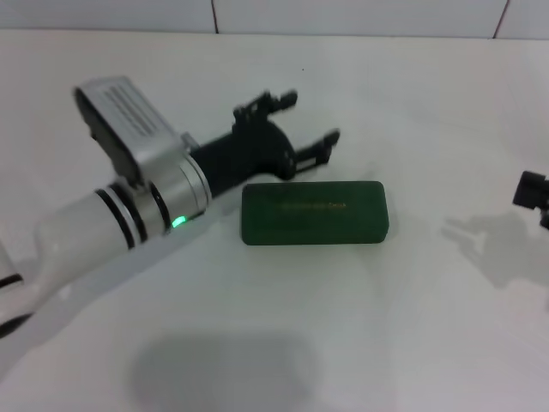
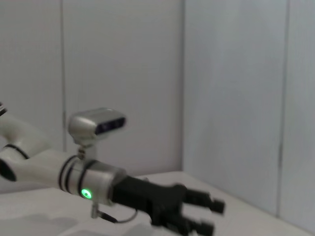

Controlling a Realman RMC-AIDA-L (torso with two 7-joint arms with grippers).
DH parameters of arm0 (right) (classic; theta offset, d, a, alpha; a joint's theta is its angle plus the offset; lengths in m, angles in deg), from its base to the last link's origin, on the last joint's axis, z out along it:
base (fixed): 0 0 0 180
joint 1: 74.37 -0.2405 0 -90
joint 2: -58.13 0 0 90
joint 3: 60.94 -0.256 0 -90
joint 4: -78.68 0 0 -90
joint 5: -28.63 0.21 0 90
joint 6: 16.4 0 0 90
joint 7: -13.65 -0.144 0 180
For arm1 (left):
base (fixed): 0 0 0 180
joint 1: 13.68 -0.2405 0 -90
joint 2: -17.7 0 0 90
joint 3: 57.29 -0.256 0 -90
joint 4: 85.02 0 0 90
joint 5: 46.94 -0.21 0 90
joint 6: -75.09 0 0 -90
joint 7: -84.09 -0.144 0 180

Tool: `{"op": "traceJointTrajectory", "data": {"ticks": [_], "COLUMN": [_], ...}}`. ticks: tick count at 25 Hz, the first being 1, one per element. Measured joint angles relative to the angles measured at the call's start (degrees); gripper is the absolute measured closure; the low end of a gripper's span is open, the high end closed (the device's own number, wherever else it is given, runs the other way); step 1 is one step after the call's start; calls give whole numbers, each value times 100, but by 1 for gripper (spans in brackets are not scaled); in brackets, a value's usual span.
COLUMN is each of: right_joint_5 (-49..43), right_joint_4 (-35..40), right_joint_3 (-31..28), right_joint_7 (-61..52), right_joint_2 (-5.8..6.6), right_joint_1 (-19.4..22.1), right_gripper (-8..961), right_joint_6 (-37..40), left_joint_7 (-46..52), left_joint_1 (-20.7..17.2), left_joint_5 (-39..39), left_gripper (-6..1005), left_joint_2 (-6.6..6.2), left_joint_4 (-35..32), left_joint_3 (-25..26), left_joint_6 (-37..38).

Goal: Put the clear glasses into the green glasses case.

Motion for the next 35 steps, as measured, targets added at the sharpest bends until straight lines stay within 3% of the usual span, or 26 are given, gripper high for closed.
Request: {"op": "traceJointTrajectory", "data": {"ticks": [5, 9, 12, 17, 20, 22, 27, 35], "right_joint_5": [385, 708, 695, 672, 673, 673, 508, 236], "right_joint_4": [-163, -275, -276, -231, -211, -219, -211, -218], "right_joint_3": [-213, -213, -154, 264, 755, 1010, 1354, 1359], "right_joint_7": [-73, -381, -756, -1047, -1093, -1111, -1115, -854], "right_joint_2": [-4, 1, 37, 105, 209, 229, 170, 97], "right_joint_1": [-60, -251, -502, -852, -1013, -1093, -1231, -1249], "right_gripper": [774, 767, 761, 650, 584, 539, 351, 116], "right_joint_6": [-16, -194, -251, -137, 33, 6, -278, -389], "left_joint_7": [1262, 2296, 2616, 2940, 2909, 2782, 2497, 2331], "left_joint_1": [237, 483, 579, 675, 638, 553, 328, 20], "left_joint_5": [-5, -9, -144, -867, -1079, -1129, -1072, -964], "left_gripper": [137, 137, 137, 137, 137, 137, 137, 137], "left_joint_2": [-152, -322, -472, -806, -804, -722, -478, -371], "left_joint_4": [314, 626, 752, 971, 1197, 1382, 1723, 1784], "left_joint_3": [442, 710, 619, 77, -164, -349, -452, -448], "left_joint_6": [1046, 1388, 1708, 2521, 2893, 3101, 3204, 3223]}}
